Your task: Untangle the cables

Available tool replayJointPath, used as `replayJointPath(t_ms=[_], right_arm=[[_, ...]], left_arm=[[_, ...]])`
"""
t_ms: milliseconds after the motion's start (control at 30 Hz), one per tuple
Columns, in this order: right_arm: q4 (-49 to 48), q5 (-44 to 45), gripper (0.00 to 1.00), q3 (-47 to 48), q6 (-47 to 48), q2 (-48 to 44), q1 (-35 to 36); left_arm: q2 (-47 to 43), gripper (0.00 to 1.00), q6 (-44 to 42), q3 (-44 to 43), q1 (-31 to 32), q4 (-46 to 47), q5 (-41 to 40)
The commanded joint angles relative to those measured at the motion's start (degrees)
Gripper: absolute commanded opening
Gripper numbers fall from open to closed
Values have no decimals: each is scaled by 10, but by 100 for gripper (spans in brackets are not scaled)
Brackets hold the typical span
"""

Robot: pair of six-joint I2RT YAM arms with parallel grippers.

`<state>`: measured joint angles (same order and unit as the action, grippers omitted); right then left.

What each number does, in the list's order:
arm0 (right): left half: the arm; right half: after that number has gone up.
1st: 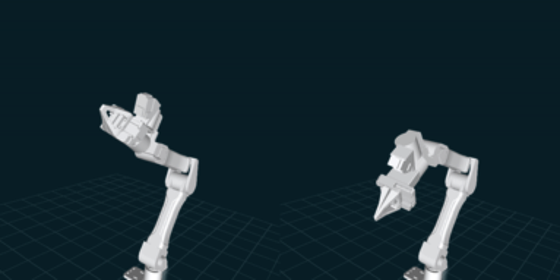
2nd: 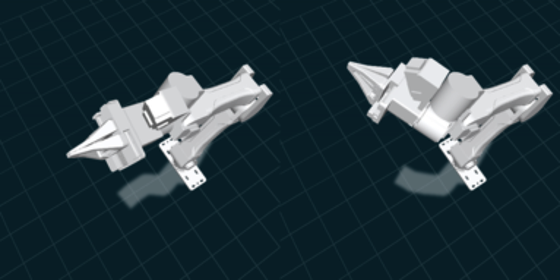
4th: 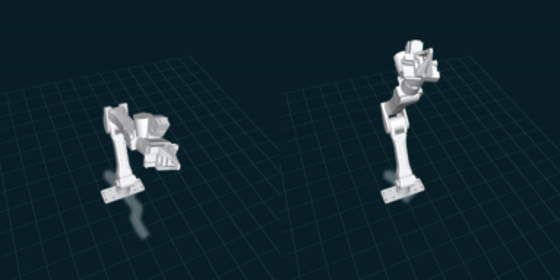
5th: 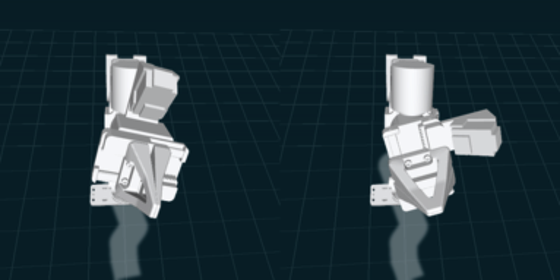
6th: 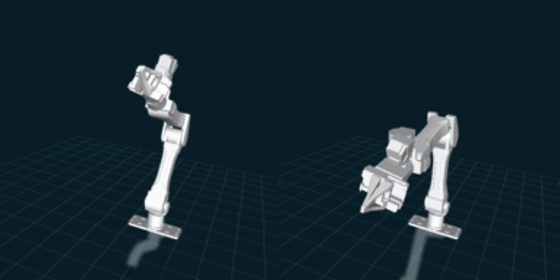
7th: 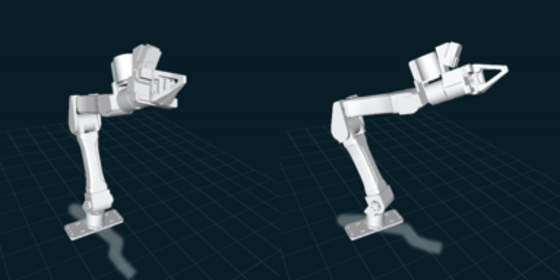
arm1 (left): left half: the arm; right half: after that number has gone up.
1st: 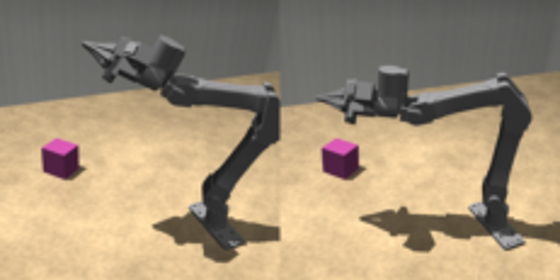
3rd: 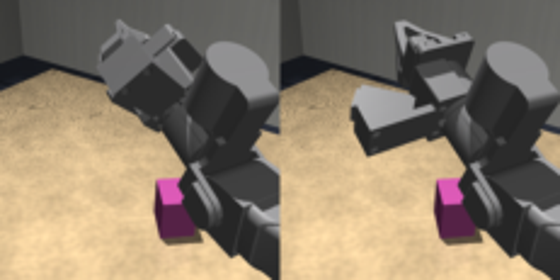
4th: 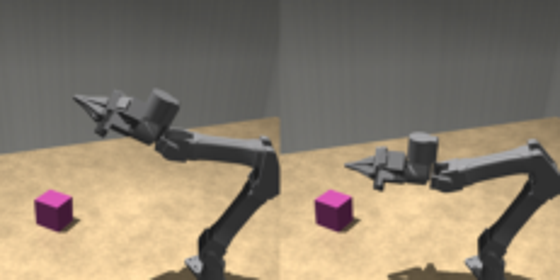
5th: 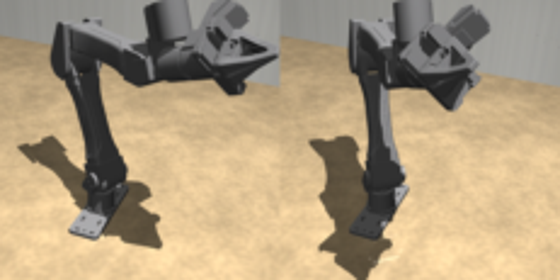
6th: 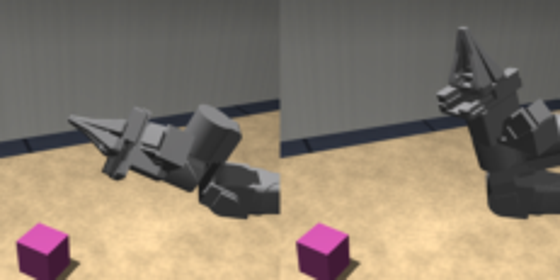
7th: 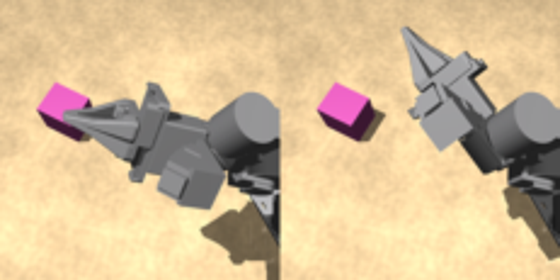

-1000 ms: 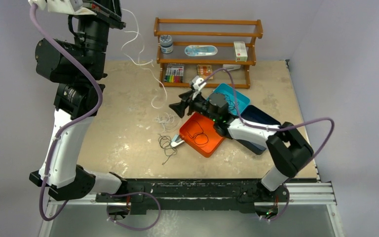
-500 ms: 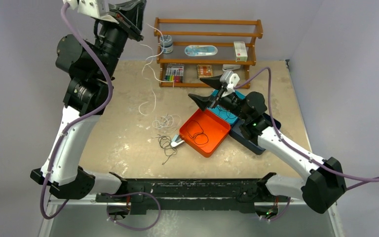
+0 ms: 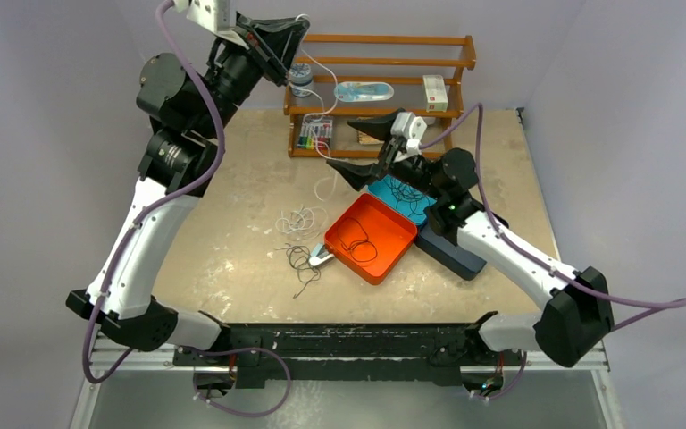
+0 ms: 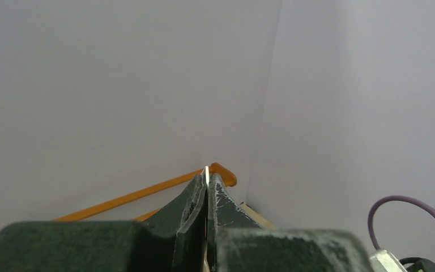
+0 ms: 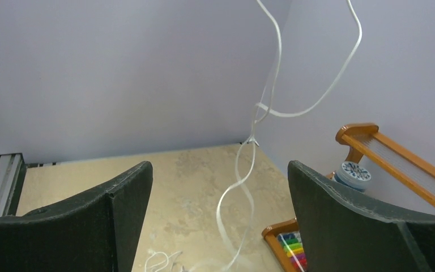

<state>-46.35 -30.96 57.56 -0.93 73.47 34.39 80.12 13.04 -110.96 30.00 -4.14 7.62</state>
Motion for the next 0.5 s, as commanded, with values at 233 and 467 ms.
replayJointPath(t_ms=[233, 467], right_arm=[[-82, 4, 89, 79, -71, 100, 1], [-126, -48, 80, 115, -107, 155, 1]], left_arm=[[11, 0, 50, 3, -4, 53, 61], [12, 0, 55, 2, -3, 55, 77]])
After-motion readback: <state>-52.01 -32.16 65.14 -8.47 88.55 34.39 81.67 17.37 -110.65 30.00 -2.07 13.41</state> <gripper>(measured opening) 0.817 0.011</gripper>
